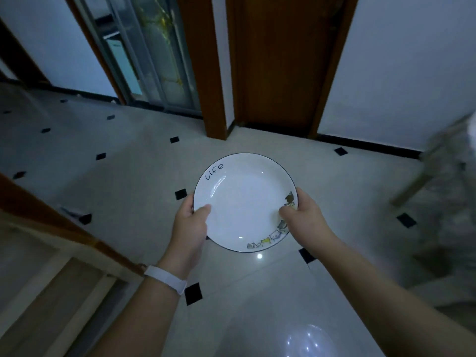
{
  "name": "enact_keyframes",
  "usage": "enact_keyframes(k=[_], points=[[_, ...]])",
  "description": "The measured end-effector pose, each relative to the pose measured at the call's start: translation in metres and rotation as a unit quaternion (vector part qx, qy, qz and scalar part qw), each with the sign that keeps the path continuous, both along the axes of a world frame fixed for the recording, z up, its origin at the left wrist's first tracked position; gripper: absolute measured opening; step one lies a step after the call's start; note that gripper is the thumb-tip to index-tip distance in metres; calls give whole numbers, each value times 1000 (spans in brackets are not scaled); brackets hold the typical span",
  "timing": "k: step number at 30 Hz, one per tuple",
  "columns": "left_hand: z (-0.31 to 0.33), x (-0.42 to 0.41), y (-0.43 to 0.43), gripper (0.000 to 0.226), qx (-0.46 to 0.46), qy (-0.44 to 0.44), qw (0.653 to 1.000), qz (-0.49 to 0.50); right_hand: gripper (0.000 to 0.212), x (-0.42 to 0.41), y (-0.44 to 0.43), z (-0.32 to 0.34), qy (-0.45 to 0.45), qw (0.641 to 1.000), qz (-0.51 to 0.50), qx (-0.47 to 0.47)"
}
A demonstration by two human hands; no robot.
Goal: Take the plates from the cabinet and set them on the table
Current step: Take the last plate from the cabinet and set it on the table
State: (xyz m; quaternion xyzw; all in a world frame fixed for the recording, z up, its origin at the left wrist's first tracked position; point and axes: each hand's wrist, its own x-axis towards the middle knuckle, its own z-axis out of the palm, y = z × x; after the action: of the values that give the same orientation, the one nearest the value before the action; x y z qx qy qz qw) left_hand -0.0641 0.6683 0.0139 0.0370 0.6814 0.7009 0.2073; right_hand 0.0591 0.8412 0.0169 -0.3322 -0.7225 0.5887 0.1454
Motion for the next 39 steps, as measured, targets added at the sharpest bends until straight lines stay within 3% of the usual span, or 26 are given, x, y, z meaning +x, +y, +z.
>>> enact_keyframes(k=[9, 16, 31, 39], points=[[30, 47, 134, 35, -5, 14, 983, -182, 27, 97, 85, 12, 9, 988, -156, -13], [20, 53, 220, 37, 0, -13, 958, -287, 29, 123, 132, 16, -3, 964, -267, -2], [20, -75, 442, 33, 18, -63, 902, -426, 26, 13, 290, 24, -42, 906, -421, 14], [21, -101, 511, 32, 19, -60, 871, -487, 23, -9, 341, 24, -30, 883, -468, 12]])
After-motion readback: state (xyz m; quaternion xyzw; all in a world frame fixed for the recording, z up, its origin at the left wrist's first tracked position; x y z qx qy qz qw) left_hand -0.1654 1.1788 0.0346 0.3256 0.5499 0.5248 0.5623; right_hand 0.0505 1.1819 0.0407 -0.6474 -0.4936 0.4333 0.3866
